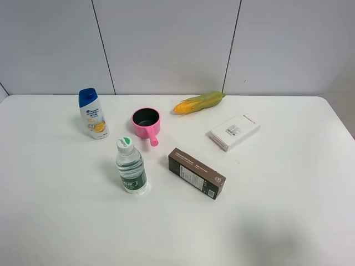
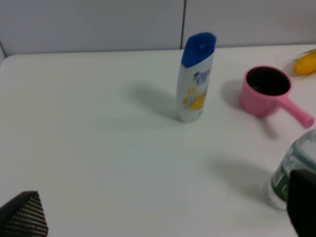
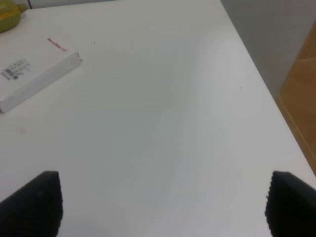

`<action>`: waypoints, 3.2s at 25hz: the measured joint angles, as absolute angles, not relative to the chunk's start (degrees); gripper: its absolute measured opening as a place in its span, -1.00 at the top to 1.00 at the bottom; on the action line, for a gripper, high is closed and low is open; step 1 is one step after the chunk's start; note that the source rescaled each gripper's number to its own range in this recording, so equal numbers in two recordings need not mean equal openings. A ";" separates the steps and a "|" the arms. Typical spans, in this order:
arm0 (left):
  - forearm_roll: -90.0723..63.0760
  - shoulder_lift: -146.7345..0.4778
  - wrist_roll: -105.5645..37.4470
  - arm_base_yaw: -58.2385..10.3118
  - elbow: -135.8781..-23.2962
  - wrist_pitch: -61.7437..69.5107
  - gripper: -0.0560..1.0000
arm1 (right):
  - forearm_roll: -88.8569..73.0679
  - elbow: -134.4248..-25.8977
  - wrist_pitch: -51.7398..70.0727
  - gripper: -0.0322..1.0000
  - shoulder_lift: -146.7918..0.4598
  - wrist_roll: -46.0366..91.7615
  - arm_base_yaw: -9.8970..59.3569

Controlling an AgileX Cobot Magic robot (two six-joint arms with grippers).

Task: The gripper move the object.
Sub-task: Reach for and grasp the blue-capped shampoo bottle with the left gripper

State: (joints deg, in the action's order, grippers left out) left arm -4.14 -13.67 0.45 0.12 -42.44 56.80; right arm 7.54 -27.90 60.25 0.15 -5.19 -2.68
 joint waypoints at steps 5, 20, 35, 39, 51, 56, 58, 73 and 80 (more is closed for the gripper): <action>-7.33 -26.27 -2.24 0.12 -46.97 46.11 -1.00 | 7.54 -27.90 60.25 -1.00 0.15 -5.19 -2.68; -13.96 -55.35 -13.58 0.12 -46.14 16.52 -1.00 | 7.54 -27.90 60.25 -1.00 0.15 -5.19 -2.68; -10.01 -61.96 -13.90 0.12 -30.26 -13.14 -1.00 | 7.54 -27.90 60.25 -1.00 0.15 -5.19 -2.68; -5.44 -61.96 -10.93 0.12 -27.83 -17.78 -1.00 | 7.54 -27.90 60.25 -1.00 0.15 -5.19 -2.68; 12.60 -71.51 5.97 0.12 -23.16 -35.28 -1.00 | 7.54 -27.90 60.25 -1.00 0.15 -5.19 -2.68; 17.84 -80.34 8.46 0.12 -23.11 -42.01 -1.00 | 7.54 -27.90 60.25 -1.00 0.15 -5.19 -2.68; 20.01 -83.49 8.64 0.12 -23.11 -45.71 -1.00 | 7.54 -27.90 60.25 -1.00 0.15 -5.19 -2.68; 24.89 -97.59 10.35 0.12 -23.16 -56.36 -1.00 | 7.54 -27.90 60.25 -1.00 0.15 -5.19 -2.68; 24.85 -101.64 9.68 0.12 -24.34 -58.42 -1.00 | 7.54 -27.90 60.25 -1.00 0.15 -5.19 -2.68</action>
State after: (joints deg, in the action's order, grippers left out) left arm 24.85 -101.64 9.68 0.12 -24.34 -58.42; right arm 7.54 -27.90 60.25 0.15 -5.19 -2.68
